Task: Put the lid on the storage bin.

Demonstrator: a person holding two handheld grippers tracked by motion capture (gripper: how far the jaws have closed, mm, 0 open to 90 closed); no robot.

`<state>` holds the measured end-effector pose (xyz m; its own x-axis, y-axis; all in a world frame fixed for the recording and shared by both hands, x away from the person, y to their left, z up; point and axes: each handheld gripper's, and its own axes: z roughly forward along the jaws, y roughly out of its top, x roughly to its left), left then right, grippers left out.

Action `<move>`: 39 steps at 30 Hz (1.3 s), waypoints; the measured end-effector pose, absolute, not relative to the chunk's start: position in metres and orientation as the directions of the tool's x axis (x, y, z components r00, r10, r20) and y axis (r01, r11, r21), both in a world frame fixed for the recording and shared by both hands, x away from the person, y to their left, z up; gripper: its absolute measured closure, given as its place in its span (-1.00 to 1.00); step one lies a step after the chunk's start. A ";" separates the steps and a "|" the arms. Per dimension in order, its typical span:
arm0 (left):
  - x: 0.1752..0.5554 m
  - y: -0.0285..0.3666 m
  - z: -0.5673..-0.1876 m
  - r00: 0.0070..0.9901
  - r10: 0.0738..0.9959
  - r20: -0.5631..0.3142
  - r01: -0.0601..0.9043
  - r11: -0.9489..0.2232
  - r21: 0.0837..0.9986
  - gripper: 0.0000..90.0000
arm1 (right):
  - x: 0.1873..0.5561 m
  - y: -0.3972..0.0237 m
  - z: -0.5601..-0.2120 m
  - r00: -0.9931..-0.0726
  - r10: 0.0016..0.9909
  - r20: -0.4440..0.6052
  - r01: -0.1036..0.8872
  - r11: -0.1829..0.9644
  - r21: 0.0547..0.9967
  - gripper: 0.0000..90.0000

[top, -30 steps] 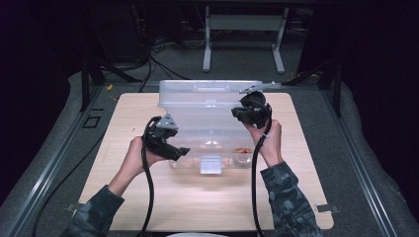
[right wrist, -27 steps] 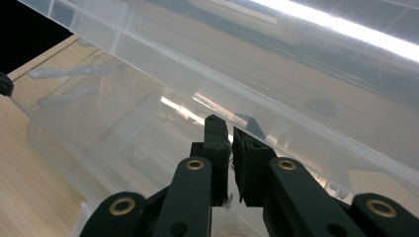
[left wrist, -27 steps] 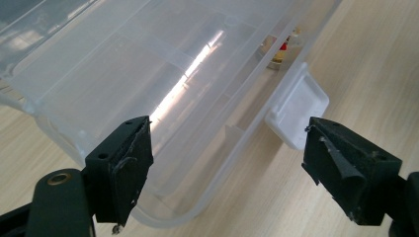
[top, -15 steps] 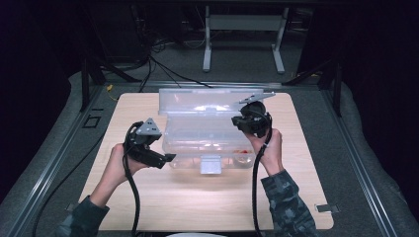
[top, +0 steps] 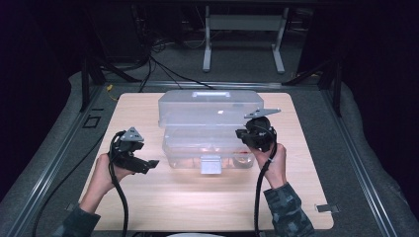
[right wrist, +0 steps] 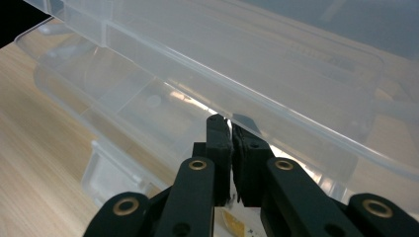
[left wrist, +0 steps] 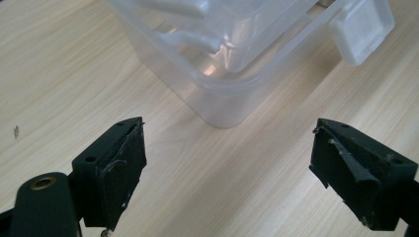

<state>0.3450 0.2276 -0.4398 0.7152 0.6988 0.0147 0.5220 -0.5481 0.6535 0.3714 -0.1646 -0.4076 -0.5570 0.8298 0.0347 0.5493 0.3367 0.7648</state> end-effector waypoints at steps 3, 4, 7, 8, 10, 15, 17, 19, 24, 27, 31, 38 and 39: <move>0.347 0.232 -0.447 0.706 0.709 -0.007 0.542 -0.534 0.649 -0.70 | 0.364 -0.170 -0.409 -0.550 0.834 0.046 0.548 0.318 0.774 0.92; 0.348 0.233 -0.449 0.707 0.707 -0.013 0.547 -0.534 0.645 -0.71 | 0.362 -0.172 -0.409 -0.546 0.837 0.048 0.547 0.312 0.777 0.92; 0.352 0.236 -0.456 0.709 0.703 -0.048 0.567 -0.529 0.631 -0.88 | 0.358 -0.179 -0.410 -0.538 0.839 0.075 0.554 0.285 0.782 0.91; 0.353 0.237 -0.457 0.706 0.706 -0.050 0.572 -0.528 0.628 -0.90 | 0.357 -0.181 -0.411 -0.530 0.845 0.073 0.555 0.279 0.784 0.91; 0.355 0.240 -0.462 0.697 0.715 -0.061 0.583 -0.515 0.628 -0.92 | 0.355 -0.185 -0.413 -0.523 0.848 0.089 0.562 0.265 0.783 0.90; 0.358 0.246 -0.471 0.680 0.730 -0.073 0.598 -0.493 0.632 -0.96 | 0.350 -0.189 -0.422 -0.516 0.849 0.111 0.583 0.254 0.772 0.90; 0.359 0.247 -0.474 0.671 0.737 -0.078 0.608 -0.487 0.628 -0.97 | 0.349 -0.190 -0.426 -0.514 0.851 0.108 0.586 0.257 0.768 0.90; 0.360 0.249 -0.477 0.666 0.741 -0.081 0.614 -0.483 0.624 -0.98 | 0.348 -0.190 -0.430 -0.511 0.853 0.106 0.594 0.261 0.761 0.90; 0.361 0.251 -0.483 0.663 0.744 -0.079 0.620 -0.487 0.615 -0.98 | 0.343 -0.190 -0.441 -0.503 0.857 0.113 0.618 0.265 0.740 0.90; 0.362 0.250 -0.488 0.657 0.749 -0.084 0.629 -0.484 0.608 -0.98 | 0.344 -0.189 -0.451 -0.500 0.858 0.118 0.641 0.275 0.717 0.90; 0.362 0.251 -0.491 0.654 0.753 -0.077 0.633 -0.488 0.601 -0.99 | 0.345 -0.189 -0.462 -0.505 0.852 0.140 0.669 0.283 0.687 0.91; 0.360 0.257 -0.493 0.635 0.769 -0.069 0.638 -0.472 0.609 -1.00 | 0.335 -0.200 -0.474 -0.499 0.859 0.117 0.689 0.311 0.654 0.88; 0.359 0.259 -0.495 0.632 0.772 -0.070 0.638 -0.467 0.612 -1.00 | 0.333 -0.202 -0.475 -0.495 0.862 0.111 0.689 0.311 0.655 0.88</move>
